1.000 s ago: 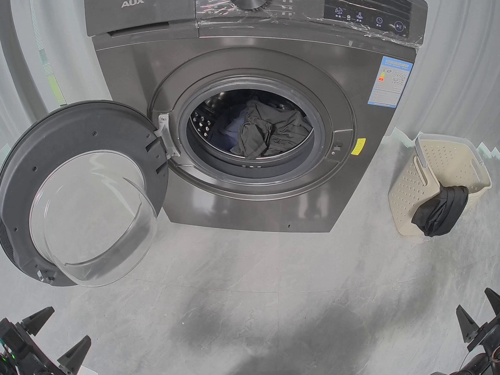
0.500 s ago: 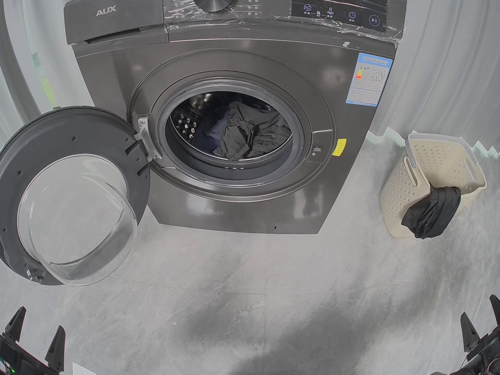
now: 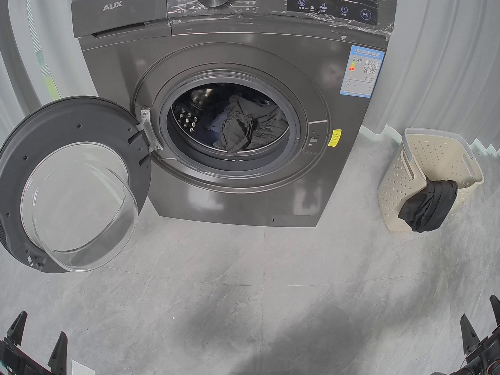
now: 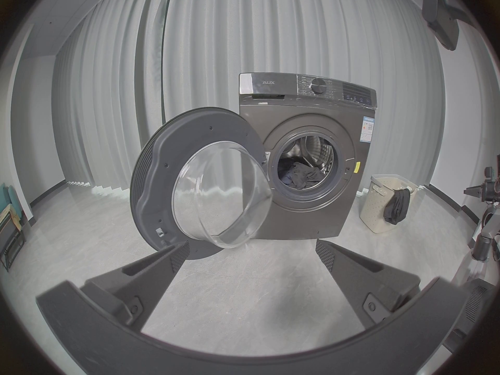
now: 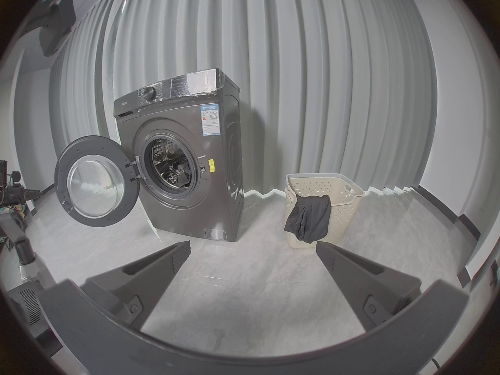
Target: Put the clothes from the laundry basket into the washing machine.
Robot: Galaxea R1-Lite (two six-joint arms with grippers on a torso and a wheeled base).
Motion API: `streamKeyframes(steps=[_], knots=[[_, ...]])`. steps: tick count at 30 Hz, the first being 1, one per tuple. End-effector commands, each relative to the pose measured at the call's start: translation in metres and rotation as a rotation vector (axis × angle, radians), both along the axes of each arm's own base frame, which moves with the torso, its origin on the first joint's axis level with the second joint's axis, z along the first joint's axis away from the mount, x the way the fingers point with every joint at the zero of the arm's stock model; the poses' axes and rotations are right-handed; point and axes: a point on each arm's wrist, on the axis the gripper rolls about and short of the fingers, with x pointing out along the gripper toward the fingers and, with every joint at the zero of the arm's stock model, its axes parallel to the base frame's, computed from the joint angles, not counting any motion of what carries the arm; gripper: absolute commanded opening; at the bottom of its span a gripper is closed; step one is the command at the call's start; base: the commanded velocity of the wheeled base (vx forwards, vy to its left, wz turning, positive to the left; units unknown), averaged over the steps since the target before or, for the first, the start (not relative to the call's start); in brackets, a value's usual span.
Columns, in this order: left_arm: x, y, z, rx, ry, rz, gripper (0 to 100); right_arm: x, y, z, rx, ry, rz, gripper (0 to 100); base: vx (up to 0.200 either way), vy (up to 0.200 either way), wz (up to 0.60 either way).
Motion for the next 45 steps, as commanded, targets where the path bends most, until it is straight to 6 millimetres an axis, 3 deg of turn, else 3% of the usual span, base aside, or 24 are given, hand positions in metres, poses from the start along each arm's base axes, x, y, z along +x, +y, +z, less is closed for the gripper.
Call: streamKeyframes(steps=[1, 8, 20, 41, 45], knots=[[0.0001, 0.0000, -0.0045, 0.000, 0.001, -0.001, 100, 0.0003, 0.0000, -0.0039, -0.001, 0.006, 0.000, 100, 0.000, -0.200, 0.00], [0.0001, -0.0001, -0.0045, 0.002, 0.001, -0.003, 100, 0.0003, 0.0000, -0.0038, -0.001, 0.005, 0.000, 100, 0.000, -0.200, 0.00], [0.0001, -0.0001, -0.0045, 0.000, 0.001, -0.006, 100, 0.0003, 0.0000, -0.0038, -0.001, 0.005, 0.000, 100, 0.000, 0.000, 0.00], [0.0001, -0.0002, -0.0045, 0.002, 0.001, -0.004, 100, 0.0003, 0.0000, -0.0038, 0.000, 0.005, 0.000, 100, 0.000, -0.200, 0.00], [0.0001, -0.0001, -0.0045, -0.004, 0.001, -0.004, 100, 0.0003, 0.0000, -0.0038, -0.001, 0.005, 0.000, 100, 0.000, 0.000, 0.00]])
